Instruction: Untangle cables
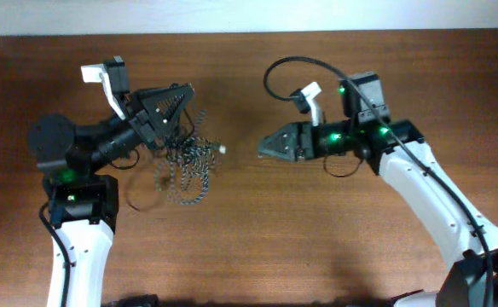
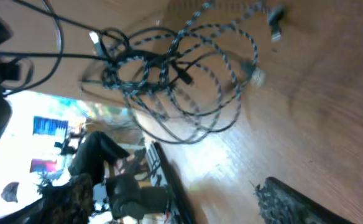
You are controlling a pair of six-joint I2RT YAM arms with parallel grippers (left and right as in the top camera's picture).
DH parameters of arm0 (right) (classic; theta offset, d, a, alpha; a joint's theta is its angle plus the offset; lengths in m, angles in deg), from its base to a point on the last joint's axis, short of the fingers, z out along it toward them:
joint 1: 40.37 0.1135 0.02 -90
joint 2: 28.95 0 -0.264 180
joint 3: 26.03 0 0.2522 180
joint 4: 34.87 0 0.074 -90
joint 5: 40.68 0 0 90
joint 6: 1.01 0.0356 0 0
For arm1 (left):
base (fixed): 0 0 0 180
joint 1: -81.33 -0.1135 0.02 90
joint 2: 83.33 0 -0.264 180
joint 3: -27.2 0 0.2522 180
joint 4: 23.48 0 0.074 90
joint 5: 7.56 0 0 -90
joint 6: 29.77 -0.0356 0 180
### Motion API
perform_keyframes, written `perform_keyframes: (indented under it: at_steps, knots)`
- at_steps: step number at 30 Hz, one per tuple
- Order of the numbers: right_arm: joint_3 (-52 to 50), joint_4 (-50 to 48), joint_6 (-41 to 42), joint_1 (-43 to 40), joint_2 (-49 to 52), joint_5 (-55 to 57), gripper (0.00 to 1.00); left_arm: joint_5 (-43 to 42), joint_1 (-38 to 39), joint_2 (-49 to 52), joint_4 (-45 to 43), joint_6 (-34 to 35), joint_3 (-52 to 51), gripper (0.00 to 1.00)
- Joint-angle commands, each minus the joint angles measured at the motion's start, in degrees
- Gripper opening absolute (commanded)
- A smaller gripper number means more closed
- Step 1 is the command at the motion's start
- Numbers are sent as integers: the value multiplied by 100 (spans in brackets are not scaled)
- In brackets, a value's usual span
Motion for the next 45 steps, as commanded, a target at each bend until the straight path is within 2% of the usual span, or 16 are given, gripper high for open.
perform_keyframes:
  at_steps: [1,9,11,14,20,23,24,27,28,30,36,38,40,42,44,45]
  knots:
    - [15,-308,166,597,-42,623,89,741,7,-35,-50,1318,107,0]
    - [15,-369,509,903,-42,1705,90,1799,7,-35,348,3626,107,0]
    - [2,-365,1945,1029,-39,2446,92,1825,11,-35,343,4365,107,0]
    - [0,-396,4013,1241,-39,2579,99,1825,37,-35,343,4428,107,0]
    - [0,-848,4830,2371,4,4026,99,1910,275,-35,319,4430,105,0]
    - [0,-1255,4826,2704,304,5088,100,1856,302,-35,286,5060,107,0]
    - [0,-1408,4826,2730,448,5392,93,1818,323,-35,201,5117,107,0]
    - [0,-1698,4636,2614,734,5831,6,1333,328,-37,-31,5117,107,0]
    - [7,-1698,4253,2527,713,5825,4,1259,328,-35,-28,5110,107,0]
    - [7,-1506,3217,2284,509,5707,4,1257,328,-35,-24,4651,107,8]
    - [7,87,2065,1246,-1123,5742,4,1392,280,-33,807,3329,107,12]
    - [7,334,1639,953,-1626,5766,4,1513,280,-33,1239,2852,107,25]
    - [7,431,1475,732,-1971,5753,6,1606,280,-33,1609,2664,107,0]
    - [4,643,1878,734,-1950,5499,55,1720,280,-35,1543,2758,107,0]
    - [-39,883,3248,734,-1663,4258,78,1869,280,-35,1515,3515,107,0]
    - [-52,883,3604,745,-1543,3921,78,1871,280,-35,1491,3799,107,0]
